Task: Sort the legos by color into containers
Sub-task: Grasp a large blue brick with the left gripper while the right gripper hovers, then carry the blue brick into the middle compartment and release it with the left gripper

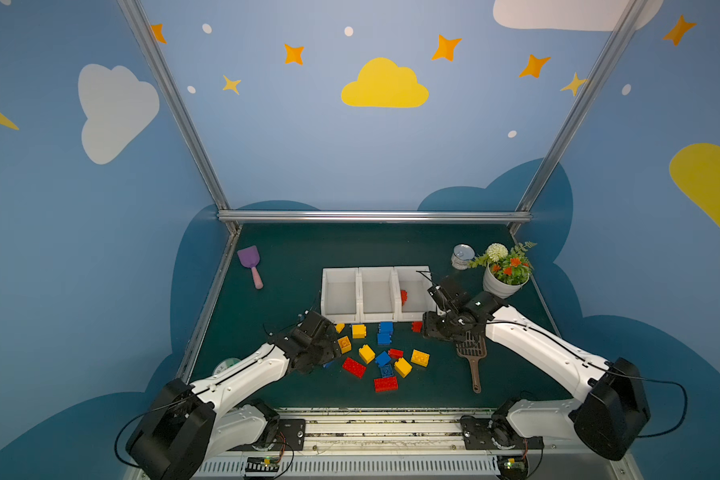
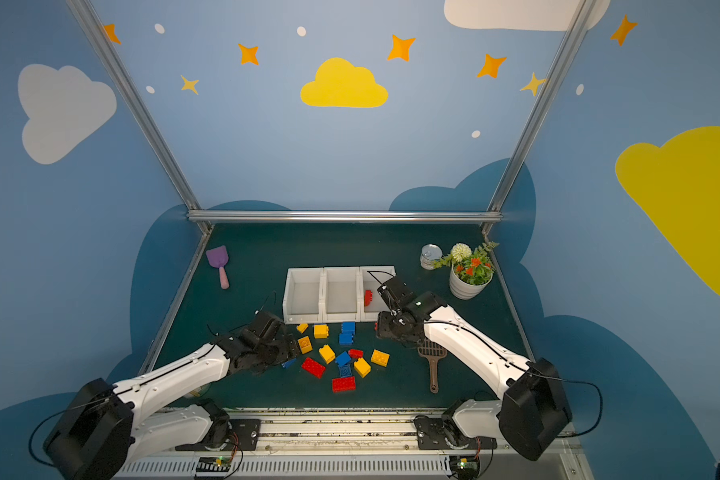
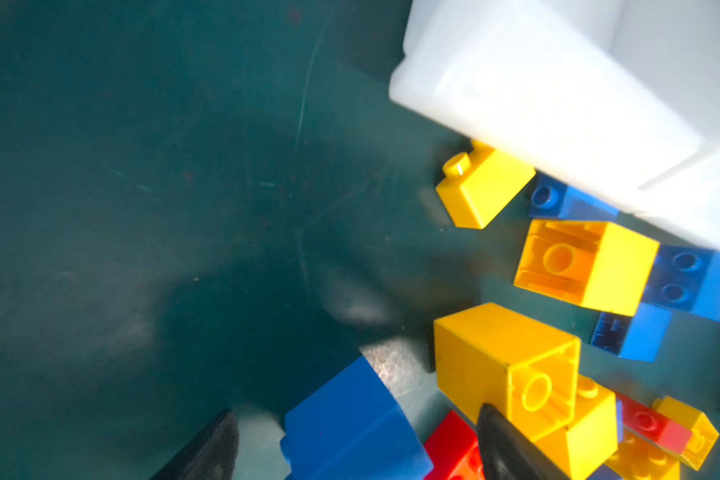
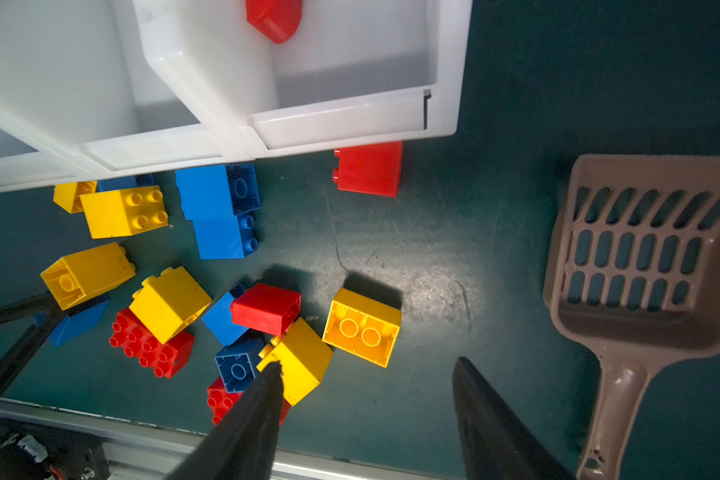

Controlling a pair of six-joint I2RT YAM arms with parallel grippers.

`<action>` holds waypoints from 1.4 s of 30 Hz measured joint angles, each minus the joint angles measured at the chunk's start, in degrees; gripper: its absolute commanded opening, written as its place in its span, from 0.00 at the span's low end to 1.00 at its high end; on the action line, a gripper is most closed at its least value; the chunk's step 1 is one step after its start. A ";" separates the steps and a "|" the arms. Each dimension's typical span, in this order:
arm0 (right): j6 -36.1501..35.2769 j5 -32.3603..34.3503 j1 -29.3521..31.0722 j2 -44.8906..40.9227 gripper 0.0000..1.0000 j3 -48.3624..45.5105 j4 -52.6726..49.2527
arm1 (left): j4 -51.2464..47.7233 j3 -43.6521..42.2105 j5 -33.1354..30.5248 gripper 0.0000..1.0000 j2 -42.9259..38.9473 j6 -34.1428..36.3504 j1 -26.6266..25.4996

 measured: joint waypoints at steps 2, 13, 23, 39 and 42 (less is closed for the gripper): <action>0.00 0.00 0.00 0.00 0.65 0.00 0.02 | 0.04 0.00 -0.07 0.82 0.39 -0.15 -0.72; -0.02 -0.35 0.00 0.68 0.64 -0.37 0.66 | -0.09 0.66 -2.21 0.60 2.40 -0.70 -3.69; -0.04 -0.79 0.00 0.81 0.63 -0.55 1.03 | -1.05 0.66 -5.05 0.49 1.86 -0.57 -4.11; -0.02 -0.96 0.00 0.90 0.62 -0.66 1.07 | -7.43 5.51 -6.32 0.45 -2.84 4.59 -4.11; -0.07 -0.96 0.00 0.83 0.62 -0.66 1.05 | -7.65 10.12 -6.29 0.44 -4.07 6.82 -4.11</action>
